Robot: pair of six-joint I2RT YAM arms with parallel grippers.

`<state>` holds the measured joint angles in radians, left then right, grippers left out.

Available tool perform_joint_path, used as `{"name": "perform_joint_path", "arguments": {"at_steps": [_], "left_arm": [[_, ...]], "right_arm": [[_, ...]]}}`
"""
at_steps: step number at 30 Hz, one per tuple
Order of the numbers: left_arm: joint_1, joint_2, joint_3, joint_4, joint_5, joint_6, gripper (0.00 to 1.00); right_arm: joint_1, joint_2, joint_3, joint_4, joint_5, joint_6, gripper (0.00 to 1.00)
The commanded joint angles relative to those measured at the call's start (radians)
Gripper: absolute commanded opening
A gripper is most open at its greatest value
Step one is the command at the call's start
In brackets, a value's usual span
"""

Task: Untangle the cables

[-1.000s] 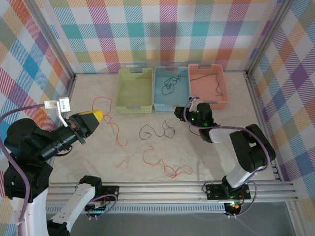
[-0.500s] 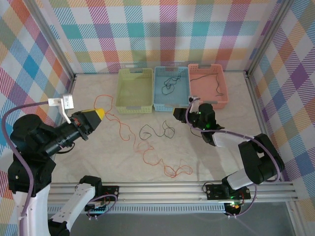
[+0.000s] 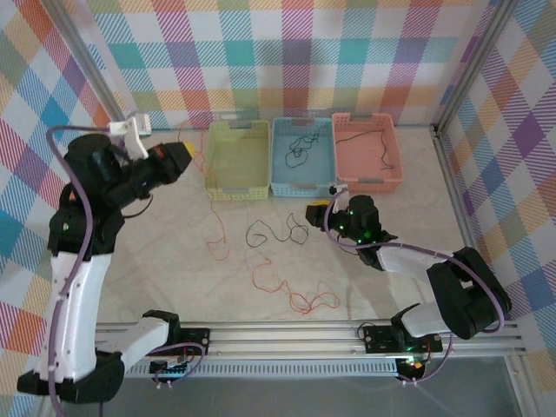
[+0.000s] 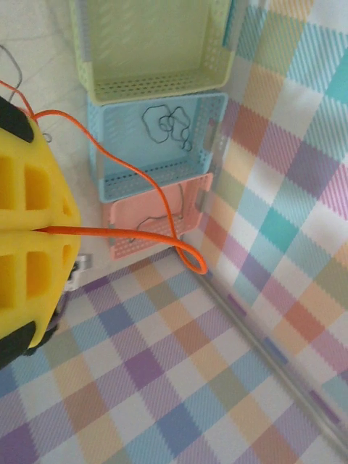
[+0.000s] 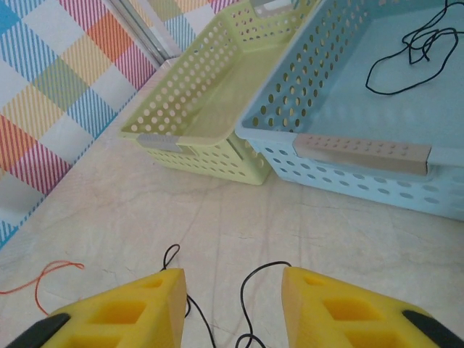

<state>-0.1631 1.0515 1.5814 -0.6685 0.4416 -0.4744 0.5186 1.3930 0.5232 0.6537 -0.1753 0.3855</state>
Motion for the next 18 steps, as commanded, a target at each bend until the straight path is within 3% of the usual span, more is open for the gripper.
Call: {"name": "perform_joint_path", "arguments": {"at_steps": [1, 18], "left_arm": [[-0.007, 0.05, 0.115, 0.044, -0.065, 0.012, 0.0], [-0.007, 0.347, 0.438, 0.03, -0.187, 0.101, 0.0]], "right_arm": [[0.026, 0.015, -0.008, 0.08, 0.012, -0.077, 0.41], [0.067, 0.08, -0.02, 0.161, 0.02, -0.19, 0.42]]}}
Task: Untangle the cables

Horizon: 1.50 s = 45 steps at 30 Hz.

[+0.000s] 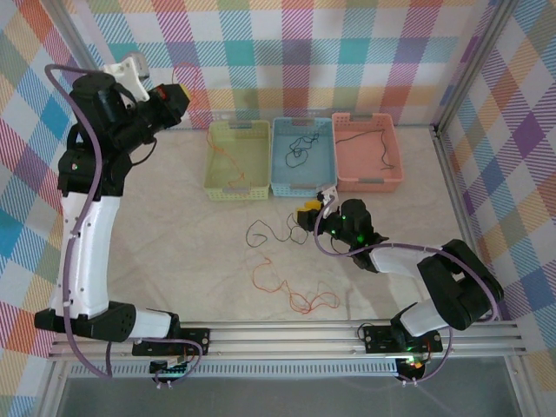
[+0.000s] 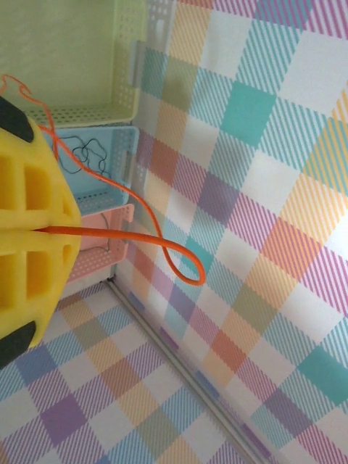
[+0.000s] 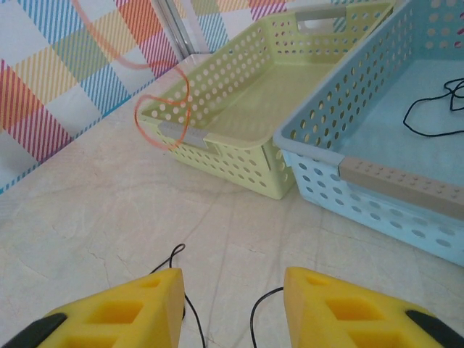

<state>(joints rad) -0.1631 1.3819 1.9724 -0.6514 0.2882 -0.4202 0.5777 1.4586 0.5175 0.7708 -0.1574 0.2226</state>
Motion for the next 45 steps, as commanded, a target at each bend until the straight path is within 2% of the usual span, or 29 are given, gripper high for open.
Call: {"name": "perform_joint_path", "arguments": {"at_steps": [1, 18, 22, 28, 30, 36, 42, 45], "left_arm": [[-0.006, 0.028, 0.054, 0.022, -0.041, 0.053, 0.0], [0.021, 0.305, 0.207, 0.057, -0.04, 0.036, 0.0], [0.023, 0.399, 0.334, 0.018, -0.038, 0.049, 0.0], [0.026, 0.543, 0.619, -0.093, -0.025, 0.052, 0.0], [0.027, 0.557, 0.648, -0.084, -0.013, 0.047, 0.0], [0.026, 0.584, 0.6, -0.062, -0.002, 0.058, 0.0], [0.025, 0.628, 0.421, -0.019, -0.045, 0.089, 0.0], [0.027, 0.663, 0.338, -0.018, -0.018, 0.087, 0.0]], "right_arm": [[0.008, 0.013, -0.014, 0.044, 0.001, -0.027, 0.42], [0.008, 0.019, -0.009, 0.032, 0.004, -0.025, 0.42], [0.008, 0.022, -0.006, 0.03, -0.002, -0.026, 0.42], [0.008, 0.019, -0.007, 0.028, 0.002, -0.029, 0.43], [0.008, 0.022, -0.006, 0.028, -0.002, -0.028, 0.43], [0.008, 0.02, -0.006, 0.023, -0.002, -0.032, 0.43], [0.008, 0.02, -0.006, 0.024, -0.002, -0.032, 0.43], [0.008, 0.029, 0.001, 0.024, -0.015, -0.023, 0.43]]}}
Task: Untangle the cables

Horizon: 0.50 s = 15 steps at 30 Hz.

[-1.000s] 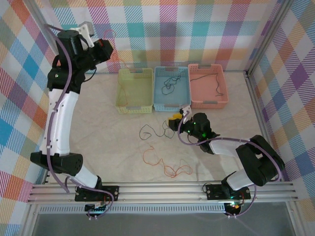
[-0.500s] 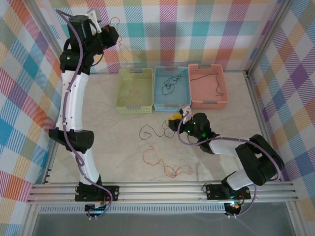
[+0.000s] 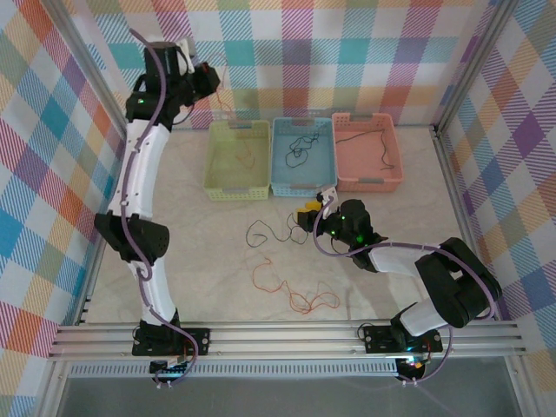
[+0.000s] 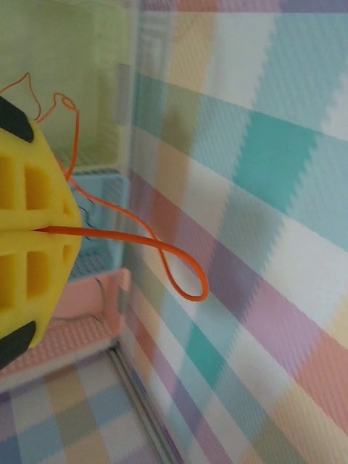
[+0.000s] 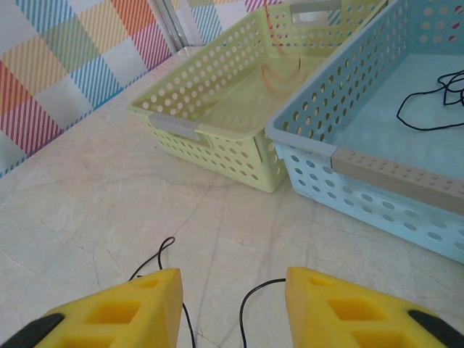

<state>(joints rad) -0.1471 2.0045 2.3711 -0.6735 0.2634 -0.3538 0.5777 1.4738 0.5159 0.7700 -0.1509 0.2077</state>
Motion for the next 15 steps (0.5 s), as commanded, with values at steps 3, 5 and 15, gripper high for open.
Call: {"name": "perform_joint_path", "arguments": {"at_steps": [3, 5, 15], "left_arm": [[0.011, 0.051, -0.175, 0.033, 0.01, 0.013, 0.0], [0.012, 0.048, -0.257, 0.056, 0.003, 0.001, 0.0], [0.01, 0.106, -0.4, 0.062, 0.03, -0.014, 0.0]], "right_arm": [[0.008, 0.018, 0.007, 0.021, -0.026, -0.008, 0.43], [0.008, 0.017, 0.006, 0.022, -0.025, -0.008, 0.43], [0.008, 0.018, 0.008, 0.019, -0.03, -0.007, 0.43]]}}
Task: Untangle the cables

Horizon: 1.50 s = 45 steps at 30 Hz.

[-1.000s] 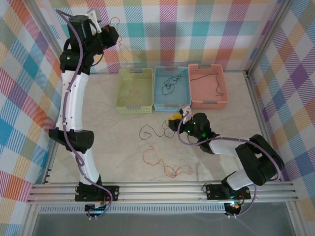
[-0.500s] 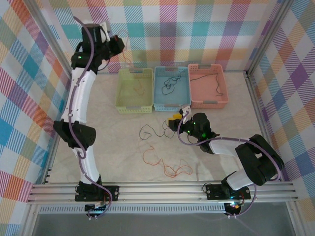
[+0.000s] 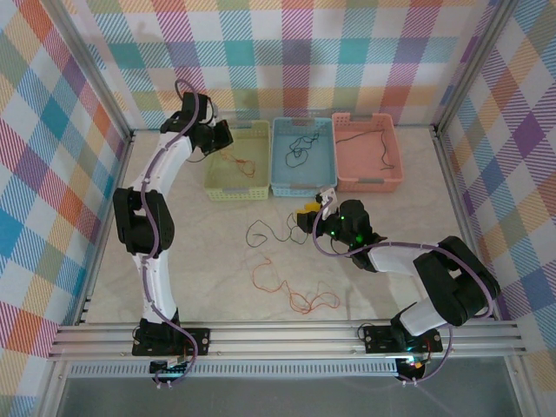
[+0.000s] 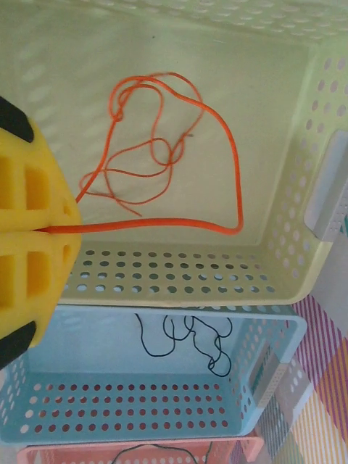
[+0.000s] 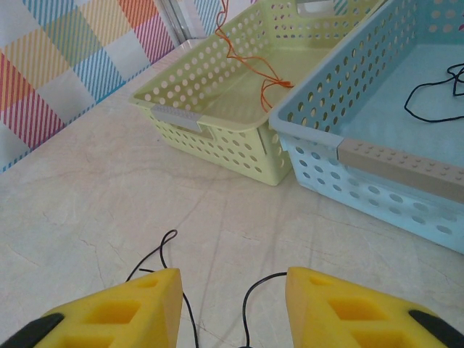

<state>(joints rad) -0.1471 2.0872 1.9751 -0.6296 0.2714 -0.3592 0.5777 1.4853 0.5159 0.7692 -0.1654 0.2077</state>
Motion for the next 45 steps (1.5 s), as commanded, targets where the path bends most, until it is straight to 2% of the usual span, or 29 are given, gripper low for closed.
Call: {"name": "perform_joint_path", "arguments": {"at_steps": [1, 19, 21, 23, 25, 26, 28, 34, 38, 45], "left_arm": [[0.011, 0.033, -0.004, 0.013, 0.028, -0.012, 0.0], [0.009, 0.149, 0.114, -0.104, 0.046, -0.015, 0.0], [0.009, 0.167, 0.142, -0.122, 0.045, -0.015, 0.09], [0.009, 0.183, 0.185, -0.153, 0.037, -0.014, 0.31], [0.008, 0.192, 0.22, -0.182, 0.038, -0.011, 0.46], [0.009, 0.19, 0.233, -0.192, 0.038, -0.011, 0.52], [0.007, 0.175, 0.253, -0.219, 0.03, -0.009, 0.56], [0.006, 0.0, 0.159, -0.205, 0.002, -0.014, 0.59], [-0.01, -0.248, -0.135, -0.038, 0.028, -0.058, 0.59], [-0.053, -0.673, -0.581, 0.139, 0.051, -0.101, 0.63]], "right_arm": [[0.008, 0.009, 0.007, 0.021, -0.016, -0.007, 0.43], [0.008, 0.006, 0.008, 0.018, -0.017, -0.011, 0.43], [0.008, 0.009, 0.01, 0.018, -0.02, -0.009, 0.43], [0.008, 0.008, 0.009, 0.018, -0.021, -0.008, 0.43], [0.008, 0.008, 0.009, 0.018, -0.02, -0.009, 0.43], [0.008, 0.009, 0.009, 0.018, -0.019, -0.009, 0.43], [0.008, 0.007, 0.009, 0.017, -0.019, -0.01, 0.43], [0.008, 0.009, 0.011, 0.016, -0.019, -0.007, 0.44], [0.008, 0.009, 0.011, 0.016, -0.02, -0.007, 0.44], [0.008, 0.003, 0.008, 0.012, -0.009, -0.01, 0.44]]}}
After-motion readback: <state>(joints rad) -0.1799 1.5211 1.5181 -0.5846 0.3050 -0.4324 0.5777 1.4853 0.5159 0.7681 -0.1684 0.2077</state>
